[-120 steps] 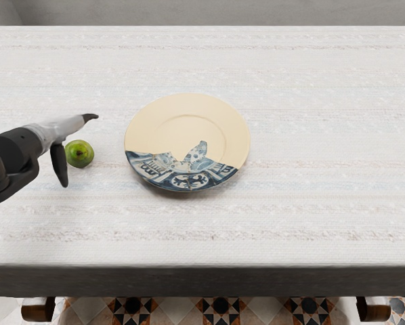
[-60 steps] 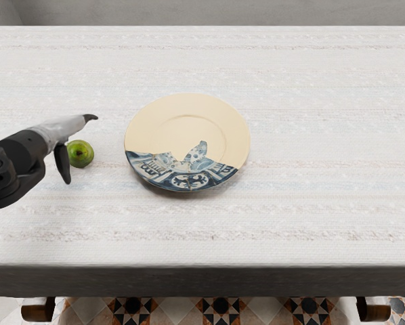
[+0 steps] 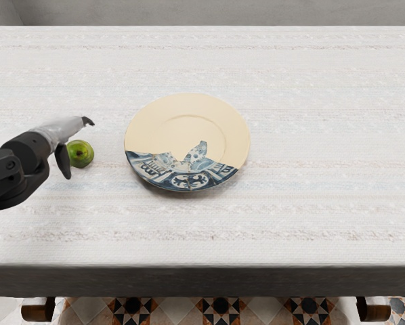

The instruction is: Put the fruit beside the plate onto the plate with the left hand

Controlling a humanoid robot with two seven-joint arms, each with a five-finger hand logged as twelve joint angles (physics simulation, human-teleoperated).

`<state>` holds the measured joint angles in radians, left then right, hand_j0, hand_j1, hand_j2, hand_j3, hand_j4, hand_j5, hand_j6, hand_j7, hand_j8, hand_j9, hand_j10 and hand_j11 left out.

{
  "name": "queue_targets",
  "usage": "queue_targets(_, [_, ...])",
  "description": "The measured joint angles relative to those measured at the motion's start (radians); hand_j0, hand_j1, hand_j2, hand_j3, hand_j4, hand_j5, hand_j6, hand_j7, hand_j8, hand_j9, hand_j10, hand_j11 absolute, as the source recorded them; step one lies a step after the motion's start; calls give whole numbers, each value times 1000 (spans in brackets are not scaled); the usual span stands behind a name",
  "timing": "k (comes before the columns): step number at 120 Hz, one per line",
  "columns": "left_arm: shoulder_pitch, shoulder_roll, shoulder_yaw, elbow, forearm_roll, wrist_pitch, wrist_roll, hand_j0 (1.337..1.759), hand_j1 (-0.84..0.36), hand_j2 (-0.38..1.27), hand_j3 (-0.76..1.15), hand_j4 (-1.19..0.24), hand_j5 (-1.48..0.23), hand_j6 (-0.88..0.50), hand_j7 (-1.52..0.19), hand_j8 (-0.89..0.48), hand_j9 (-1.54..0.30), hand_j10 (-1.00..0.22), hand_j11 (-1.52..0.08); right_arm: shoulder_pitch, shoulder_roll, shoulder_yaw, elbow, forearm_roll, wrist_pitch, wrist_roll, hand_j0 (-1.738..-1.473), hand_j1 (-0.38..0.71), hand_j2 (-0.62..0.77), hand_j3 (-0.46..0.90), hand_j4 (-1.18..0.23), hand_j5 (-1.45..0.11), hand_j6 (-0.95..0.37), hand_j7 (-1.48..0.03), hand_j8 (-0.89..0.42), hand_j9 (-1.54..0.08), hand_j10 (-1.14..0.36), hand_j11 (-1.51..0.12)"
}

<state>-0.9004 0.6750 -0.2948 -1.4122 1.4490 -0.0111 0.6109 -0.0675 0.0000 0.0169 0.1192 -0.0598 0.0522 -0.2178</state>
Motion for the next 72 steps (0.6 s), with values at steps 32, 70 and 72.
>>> queue_targets(32, [-2,-6,9,1,1,-1,0,1658,44,56,0,-263,-335,-264,-334,-264,-334,-262,-334,0,0,0,0,0,0,0,-1658,-349,0,0,0,0,0,0,0,0,0,0])
queue_targets(70, [-3,-23,11,1,1,-5,0,1658,-75,76,0,-361,-463,-362,-463,-362,-463,-360,-463,0,0,0,-1,0,0,0,-1658,-349,0,0,0,0,0,0,0,0,0,0])
queue_targets(72, [-4,-23,11,1,1,-6,0,1658,-83,77,0,-368,-473,-370,-473,-369,-472,-368,-472,0,0,0,-1,0,0,0,-1658,-349,0,0,0,0,0,0,0,0,0,0])
